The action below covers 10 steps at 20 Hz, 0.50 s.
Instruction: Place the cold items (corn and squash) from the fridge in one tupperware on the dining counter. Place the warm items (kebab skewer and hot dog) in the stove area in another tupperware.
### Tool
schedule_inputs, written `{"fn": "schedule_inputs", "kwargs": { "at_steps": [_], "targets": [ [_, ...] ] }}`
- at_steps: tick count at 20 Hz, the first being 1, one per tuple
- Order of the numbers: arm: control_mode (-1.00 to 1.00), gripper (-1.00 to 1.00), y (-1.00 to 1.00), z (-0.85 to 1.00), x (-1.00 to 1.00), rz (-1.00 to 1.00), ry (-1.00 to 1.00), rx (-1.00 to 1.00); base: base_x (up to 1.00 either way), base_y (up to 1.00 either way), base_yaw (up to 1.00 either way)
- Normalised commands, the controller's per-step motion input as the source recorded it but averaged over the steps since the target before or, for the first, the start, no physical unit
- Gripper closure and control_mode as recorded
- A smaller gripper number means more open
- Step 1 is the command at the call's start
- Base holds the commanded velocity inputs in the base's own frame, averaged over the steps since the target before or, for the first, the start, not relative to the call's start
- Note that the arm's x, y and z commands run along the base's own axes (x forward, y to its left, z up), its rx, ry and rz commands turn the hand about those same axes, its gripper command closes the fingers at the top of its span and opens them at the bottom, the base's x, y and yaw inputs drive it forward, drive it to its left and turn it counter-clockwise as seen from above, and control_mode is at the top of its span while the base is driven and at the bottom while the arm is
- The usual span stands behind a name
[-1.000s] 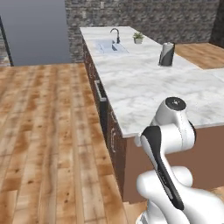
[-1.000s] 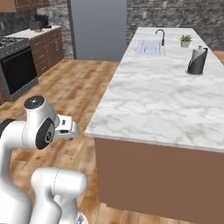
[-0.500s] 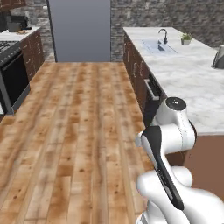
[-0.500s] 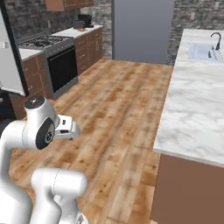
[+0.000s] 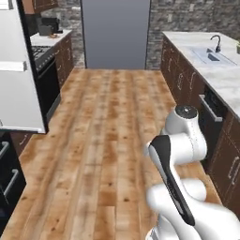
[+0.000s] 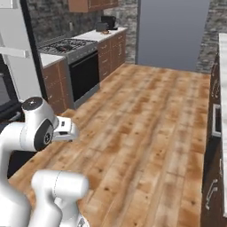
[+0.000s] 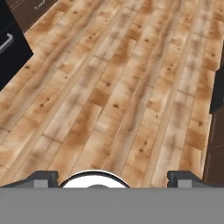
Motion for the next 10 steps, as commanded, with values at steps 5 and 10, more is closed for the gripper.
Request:
{"fn": "schedule_inputs", "kwargs": {
  "at_steps": [5,10],
  "targets": [
    [1.0,-1.0,0.0,0.0,0.0,0.0,0.0,0.0,1.0,0.09,0.17],
    [1.0,-1.0,0.0,0.0,0.0,0.0,0.0,0.0,1.0,0.0,0.21]
  ]
}}
